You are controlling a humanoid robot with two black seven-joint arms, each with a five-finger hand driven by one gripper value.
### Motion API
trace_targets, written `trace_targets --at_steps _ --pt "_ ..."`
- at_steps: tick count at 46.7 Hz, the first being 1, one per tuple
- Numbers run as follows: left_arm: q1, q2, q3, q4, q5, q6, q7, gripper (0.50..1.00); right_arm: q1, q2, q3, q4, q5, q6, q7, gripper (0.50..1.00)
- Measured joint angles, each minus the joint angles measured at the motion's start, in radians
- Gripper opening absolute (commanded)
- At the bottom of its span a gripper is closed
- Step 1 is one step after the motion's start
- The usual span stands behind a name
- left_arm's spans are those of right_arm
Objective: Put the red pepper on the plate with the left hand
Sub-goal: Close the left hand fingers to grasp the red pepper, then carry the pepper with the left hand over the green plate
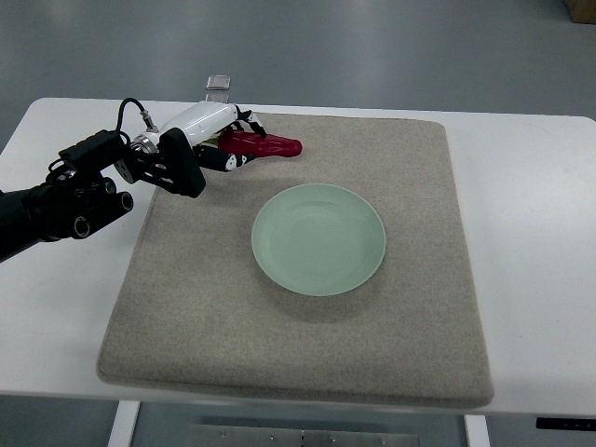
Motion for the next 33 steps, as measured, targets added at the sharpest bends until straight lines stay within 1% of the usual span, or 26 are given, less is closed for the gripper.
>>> trace_targets --at_steps 15,27,33 --pt "-0.005 0.002 0.001 -0.136 0.065 0.059 0.000 0.500 0.000 0.000 0.000 0.000 0.001 0.000 0.000 0.932" --pt "-0.005 0.002 -0.004 -0.171 0.079 0.068 0.000 0.500 0.000 0.000 0.000 0.000 0.000 0.000 0.000 0.932" --pt "-0.001 0.007 -0.008 -0.174 0.075 0.094 0.000 0.500 0.000 0.000 0.000 0.000 0.000 0.000 0.000 0.932"
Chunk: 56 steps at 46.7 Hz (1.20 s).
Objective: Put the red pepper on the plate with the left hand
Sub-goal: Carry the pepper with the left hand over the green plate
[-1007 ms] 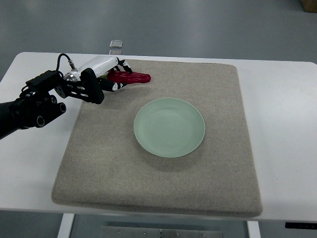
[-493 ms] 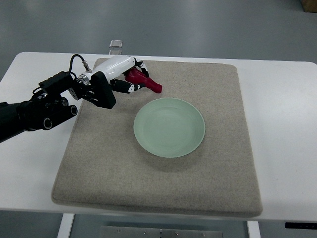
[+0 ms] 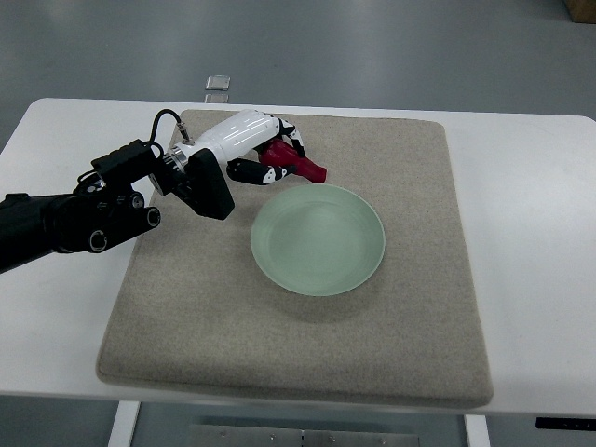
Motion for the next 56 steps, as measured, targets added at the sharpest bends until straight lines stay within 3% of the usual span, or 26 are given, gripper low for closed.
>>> trace_targets --at_steps 18,56 --pt "0.025 0.001 -0.077 -0.004 -0.011 0.029 0.000 0.500 0.000 0.000 0.000 0.000 0.000 0.000 0.000 0.932" --pt "0.058 0.047 -0.071 -0.240 0.014 0.022 0.000 0.500 0.000 0.000 0.000 0.000 0.001 0.000 0.000 0.932"
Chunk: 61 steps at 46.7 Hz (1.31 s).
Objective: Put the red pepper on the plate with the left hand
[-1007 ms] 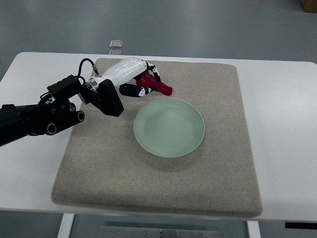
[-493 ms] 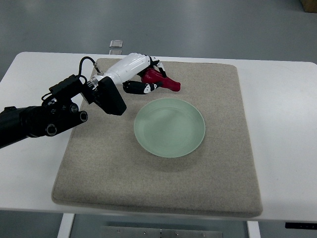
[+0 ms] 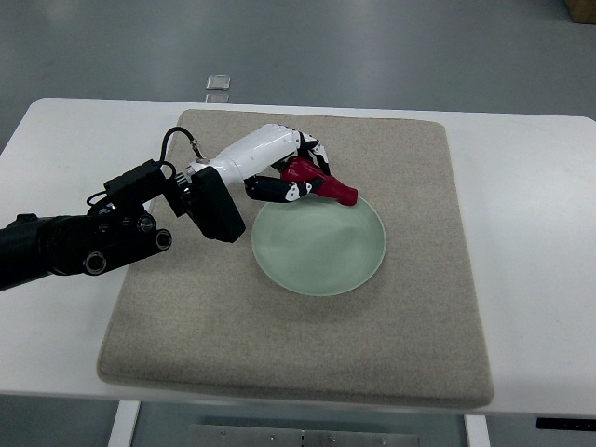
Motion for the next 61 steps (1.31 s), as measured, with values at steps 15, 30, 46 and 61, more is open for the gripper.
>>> trace_targets --at_steps 15,30,46,61 --pt "0.026 0.000 0.032 0.001 0.073 0.000 0.000 0.500 0.000 0.000 0.000 0.000 0.000 0.000 0.000 0.932" --pt "0.026 -0.003 0.011 -0.004 0.047 0.021 0.000 0.500 0.000 0.000 0.000 0.000 0.000 0.000 0.000 0.932" --pt "0.074 -0.017 -0.152 -0.027 -0.058 0.035 0.000 0.795 0.001 0.000 0.000 0.000 0.000 0.000 0.000 0.932" --pt "0.080 -0.030 -0.172 -0.018 -0.420 0.029 0.000 0.962 0.000 0.000 0.000 0.000 0.000 0.000 0.000 0.932"
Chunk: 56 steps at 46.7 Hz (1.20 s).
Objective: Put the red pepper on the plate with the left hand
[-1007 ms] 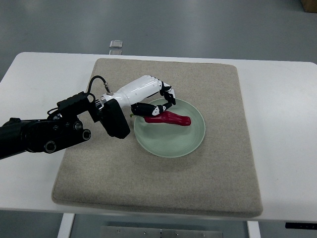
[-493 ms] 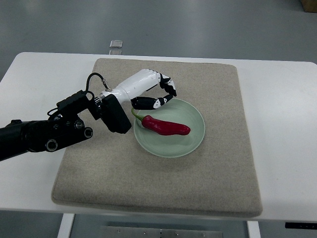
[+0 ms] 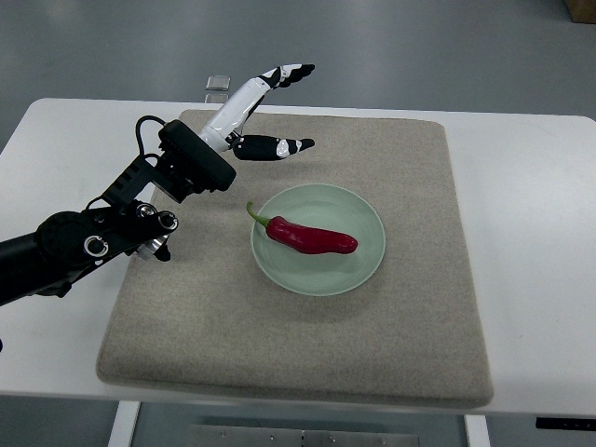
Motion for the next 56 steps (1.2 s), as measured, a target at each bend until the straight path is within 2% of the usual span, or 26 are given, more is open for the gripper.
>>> trace_targets --at_steps 4,19,32,56 --pt "0.007 -0.003 0.000 0.013 -0.113 0.003 0.000 0.994 0.000 0.000 0.000 0.000 0.000 0.000 0.000 0.932" --pt "0.044 -0.004 -0.060 0.026 -0.436 0.005 0.000 0.996 0.000 0.000 0.000 0.000 0.000 0.000 0.000 0.932" --pt "0.164 -0.004 -0.255 0.037 -0.450 -0.007 0.000 0.996 0.001 0.000 0.000 0.000 0.000 0.000 0.000 0.932" --pt "0.176 -0.021 -0.278 0.066 -0.561 -0.018 0.000 0.996 0.001 0.000 0.000 0.000 0.000 0.000 0.000 0.932"
